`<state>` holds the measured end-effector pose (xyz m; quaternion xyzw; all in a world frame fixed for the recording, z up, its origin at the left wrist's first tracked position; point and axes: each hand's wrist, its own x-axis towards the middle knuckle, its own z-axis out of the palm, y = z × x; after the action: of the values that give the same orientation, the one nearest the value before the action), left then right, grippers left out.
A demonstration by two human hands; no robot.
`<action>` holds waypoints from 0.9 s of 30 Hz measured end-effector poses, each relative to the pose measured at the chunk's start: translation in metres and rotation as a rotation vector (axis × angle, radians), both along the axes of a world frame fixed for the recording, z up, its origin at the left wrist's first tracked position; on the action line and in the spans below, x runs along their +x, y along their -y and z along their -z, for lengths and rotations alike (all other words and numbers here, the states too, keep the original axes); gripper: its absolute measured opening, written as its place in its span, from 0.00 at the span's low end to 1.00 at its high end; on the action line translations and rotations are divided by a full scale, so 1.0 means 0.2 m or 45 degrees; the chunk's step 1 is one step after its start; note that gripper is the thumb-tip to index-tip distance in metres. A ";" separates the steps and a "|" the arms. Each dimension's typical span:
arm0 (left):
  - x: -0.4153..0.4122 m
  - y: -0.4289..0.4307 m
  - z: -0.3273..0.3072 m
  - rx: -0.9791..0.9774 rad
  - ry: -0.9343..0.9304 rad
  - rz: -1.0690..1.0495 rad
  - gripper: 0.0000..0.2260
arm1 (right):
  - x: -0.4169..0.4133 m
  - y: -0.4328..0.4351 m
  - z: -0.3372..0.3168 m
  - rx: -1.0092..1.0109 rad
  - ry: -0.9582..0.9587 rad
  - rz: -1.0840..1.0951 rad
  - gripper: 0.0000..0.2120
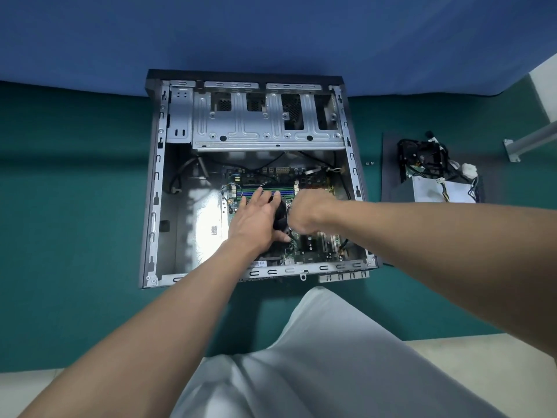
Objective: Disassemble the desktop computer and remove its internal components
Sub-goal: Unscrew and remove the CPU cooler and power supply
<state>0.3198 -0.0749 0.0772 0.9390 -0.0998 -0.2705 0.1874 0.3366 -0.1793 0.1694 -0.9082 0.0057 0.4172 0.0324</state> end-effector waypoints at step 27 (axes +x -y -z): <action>0.00 0.01 0.02 -0.019 0.023 -0.013 0.44 | -0.02 0.07 -0.04 -0.043 0.195 -0.956 0.02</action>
<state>0.3202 -0.0759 0.0740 0.9405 -0.0989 -0.2602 0.1949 0.3334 -0.1926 0.1771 -0.8759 -0.3230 0.3310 -0.1374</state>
